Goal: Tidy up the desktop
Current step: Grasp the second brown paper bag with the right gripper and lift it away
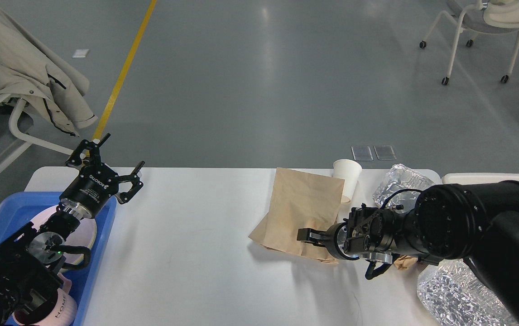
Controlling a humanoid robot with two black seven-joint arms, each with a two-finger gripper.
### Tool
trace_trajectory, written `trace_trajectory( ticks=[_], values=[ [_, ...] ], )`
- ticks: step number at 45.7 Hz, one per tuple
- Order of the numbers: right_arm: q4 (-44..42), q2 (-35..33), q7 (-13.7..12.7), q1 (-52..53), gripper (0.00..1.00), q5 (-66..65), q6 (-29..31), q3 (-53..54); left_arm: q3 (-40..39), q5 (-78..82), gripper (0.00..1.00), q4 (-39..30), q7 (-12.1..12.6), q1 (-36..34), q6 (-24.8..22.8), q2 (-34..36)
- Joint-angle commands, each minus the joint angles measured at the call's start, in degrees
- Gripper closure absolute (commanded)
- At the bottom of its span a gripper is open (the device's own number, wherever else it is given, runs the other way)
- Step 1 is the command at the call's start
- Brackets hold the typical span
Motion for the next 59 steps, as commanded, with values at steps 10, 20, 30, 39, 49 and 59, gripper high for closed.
trace_trajectory(
  ticks=[10,20,30,39,49,59],
  values=[
    [-0.1,-0.3,0.2,-0.7,1.00,-0.3,0.3,0.0,0.0,0.0,0.00,0.0,0.0,0.0,0.0,0.0],
    [0.3,-0.7,0.2,-0.7,1.00,-0.3,0.3,-0.3,0.0,0.0,0.00,0.0,0.0,0.0,0.0,0.0],
    [4.7,-3.9,0.9,2.8,1.00,-1.0,1.7,-1.4,0.0,0.0,0.00,0.0,0.0,0.0,0.0,0.0],
    [15.5,-9.4,2.4,12.5,1.00,-4.9,3.7,-1.3,-0.1,0.0,0.00,0.0,0.0,0.0,0.0,0.0],
    [31.9,-23.0,3.9,38.4,1.00,-12.8,14.3,-1.6,-0.1,0.0,0.00,0.0,0.0,0.0,0.0,0.0],
    [30.8,-39.7,3.9,66.4,1.00,-25.9,46.7,-0.6,0.0,0.0,0.00,0.0,0.0,0.0,0.0,0.0]
  ],
)
